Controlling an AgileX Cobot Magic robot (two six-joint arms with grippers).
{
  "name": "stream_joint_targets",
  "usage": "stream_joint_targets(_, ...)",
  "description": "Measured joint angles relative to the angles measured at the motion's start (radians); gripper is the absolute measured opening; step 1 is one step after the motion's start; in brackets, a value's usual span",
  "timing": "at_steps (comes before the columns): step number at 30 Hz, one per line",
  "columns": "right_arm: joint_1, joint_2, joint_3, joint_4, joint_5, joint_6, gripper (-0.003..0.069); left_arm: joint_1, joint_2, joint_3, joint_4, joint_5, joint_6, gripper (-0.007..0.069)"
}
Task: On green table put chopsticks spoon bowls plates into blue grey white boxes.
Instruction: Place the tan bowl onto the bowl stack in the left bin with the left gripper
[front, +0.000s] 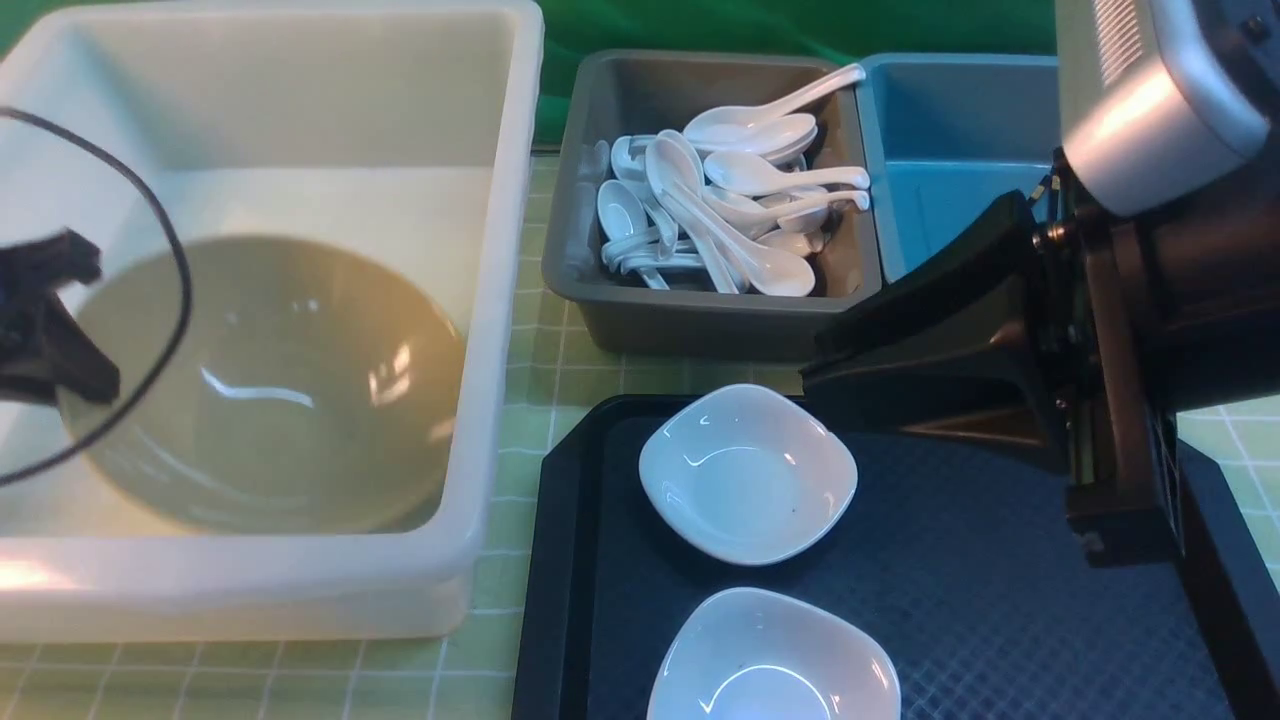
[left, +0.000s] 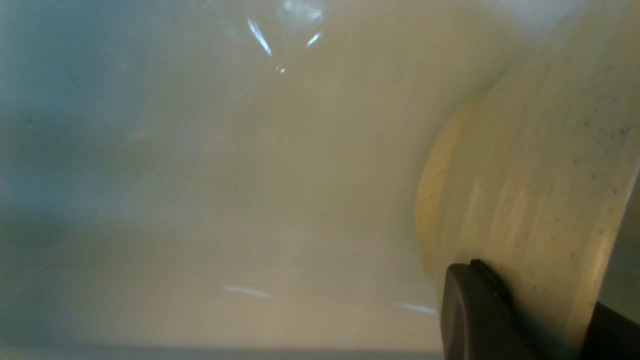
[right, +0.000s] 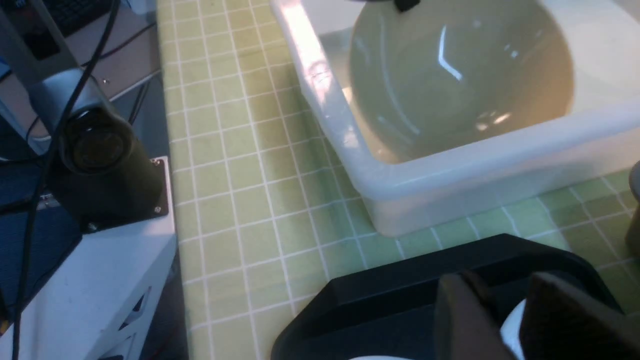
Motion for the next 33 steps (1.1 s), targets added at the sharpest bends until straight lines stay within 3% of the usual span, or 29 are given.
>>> stream_joint_targets(6, 0.000, 0.000, 0.000, 0.000, -0.004, 0.000, 0.0185, -0.074, 0.012, 0.000, 0.084, -0.011, -0.021, 0.0015)
stream_joint_targets(14, 0.000, 0.001, 0.000, 0.000, 0.015, 0.001, 0.0193, -0.094, 0.030, 0.000, 0.146, -0.012, -0.145, 0.0022)
stream_joint_targets(17, 0.000, 0.001, 0.000, 0.000, 0.020, 0.003, 0.0194, -0.095, 0.030, 0.000, 0.164, -0.016, -0.165, 0.0057)
stream_joint_targets(25, 0.000, 0.001, 0.000, 0.000, 0.033, 0.003, 0.0202, -0.096, 0.030, 0.000, 0.179, -0.035, -0.195, 0.0310)
stream_joint_targets(28, 0.000, 0.001, 0.000, 0.000, 0.039, 0.005, 0.0204, -0.096, 0.030, 0.000, 0.179, -0.043, -0.203, 0.0465)
stream_joint_targets(33, 0.000, 0.001, 0.000, 0.000, 0.046, 0.017, 0.0204, -0.096, 0.005, 0.000, 0.174, -0.041, -0.204, 0.0629)
